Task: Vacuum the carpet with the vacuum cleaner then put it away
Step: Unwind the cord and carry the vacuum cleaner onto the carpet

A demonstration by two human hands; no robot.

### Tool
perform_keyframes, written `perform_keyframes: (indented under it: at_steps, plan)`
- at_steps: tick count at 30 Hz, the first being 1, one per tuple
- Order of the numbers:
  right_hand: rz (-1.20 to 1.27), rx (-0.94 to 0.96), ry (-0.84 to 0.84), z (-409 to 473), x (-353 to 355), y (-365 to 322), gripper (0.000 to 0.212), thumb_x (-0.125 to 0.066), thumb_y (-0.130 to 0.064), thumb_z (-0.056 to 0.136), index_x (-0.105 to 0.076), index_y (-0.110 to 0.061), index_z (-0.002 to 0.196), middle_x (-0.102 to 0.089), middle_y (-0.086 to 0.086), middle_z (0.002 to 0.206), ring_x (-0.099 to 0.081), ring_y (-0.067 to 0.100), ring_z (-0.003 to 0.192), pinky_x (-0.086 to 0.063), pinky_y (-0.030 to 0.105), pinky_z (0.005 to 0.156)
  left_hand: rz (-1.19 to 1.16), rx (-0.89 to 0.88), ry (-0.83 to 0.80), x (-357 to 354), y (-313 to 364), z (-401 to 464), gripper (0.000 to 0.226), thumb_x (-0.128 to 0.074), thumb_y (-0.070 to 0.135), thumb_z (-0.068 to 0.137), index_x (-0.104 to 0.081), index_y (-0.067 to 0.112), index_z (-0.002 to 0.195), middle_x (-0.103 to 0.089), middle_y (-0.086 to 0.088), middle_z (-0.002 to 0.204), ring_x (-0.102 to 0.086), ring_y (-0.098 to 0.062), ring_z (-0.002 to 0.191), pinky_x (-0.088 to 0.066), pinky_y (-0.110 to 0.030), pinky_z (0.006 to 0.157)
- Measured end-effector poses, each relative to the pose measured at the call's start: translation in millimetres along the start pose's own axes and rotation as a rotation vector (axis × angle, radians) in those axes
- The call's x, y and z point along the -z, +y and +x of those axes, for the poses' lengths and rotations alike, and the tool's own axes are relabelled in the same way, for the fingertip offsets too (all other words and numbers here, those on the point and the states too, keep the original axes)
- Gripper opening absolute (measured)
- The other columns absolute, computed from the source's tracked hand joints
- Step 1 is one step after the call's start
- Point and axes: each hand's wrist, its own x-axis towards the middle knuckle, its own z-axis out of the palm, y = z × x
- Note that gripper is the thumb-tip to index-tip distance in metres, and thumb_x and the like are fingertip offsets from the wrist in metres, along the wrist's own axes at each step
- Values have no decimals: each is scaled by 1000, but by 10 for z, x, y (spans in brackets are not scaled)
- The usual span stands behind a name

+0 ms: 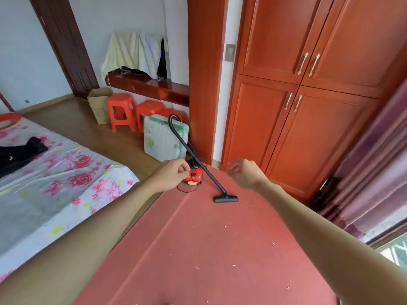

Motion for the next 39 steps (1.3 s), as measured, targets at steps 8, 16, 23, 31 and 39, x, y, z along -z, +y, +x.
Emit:
perform_keyframes:
  at_steps: [8, 16, 23, 31, 39]
  plan:
    - [21, -57, -39, 1495, -241, -99, 28, -50, -24, 92, -71, -17, 109, -71, 7, 114, -66, 26, 101, -56, 39, 89, -69, 10, -10, 360, -818, 1456, 9, -56, 19, 93, -61, 26, 89, -62, 6, 86, -62, -15, 81, -53, -32, 74]
    - [38, -93, -44, 2866, -389, -423, 27, -50, -18, 92, -73, -13, 104, -73, 7, 106, -67, 28, 98, -55, 35, 85, -228, 110, -66, 784, -1399, 2624, 10, -58, 16, 89, -66, 16, 96, -66, -4, 95, -68, -18, 80, -58, -36, 71]
    - [30, -79, -81, 3929, -545, -398, 28, -48, -16, 93, -70, -14, 111, -72, 8, 110, -66, 28, 100, -55, 41, 88, -213, 143, -99, 892, -1748, 3599, 13, -56, 15, 90, -66, 14, 98, -66, -3, 95, -68, -18, 80, -58, -34, 69]
    - [107, -84, -122, 5555, -733, -41, 27, -49, -19, 93, -69, -15, 111, -71, 5, 109, -64, 22, 96, -51, 29, 82, -126, 219, -138, 982, -2222, 4906, 14, -54, 17, 90, -66, 18, 96, -64, -2, 101, -68, -18, 84, -57, -34, 72]
    - [124, -151, -241, 6752, -870, 223, 28, -47, -19, 93, -70, -19, 108, -69, 1, 108, -64, 22, 97, -57, 41, 86, -175, 329, -176, 953, -2423, 6133, 16, -53, 12, 89, -65, 11, 99, -64, -7, 98, -69, -24, 83, -57, -31, 64]
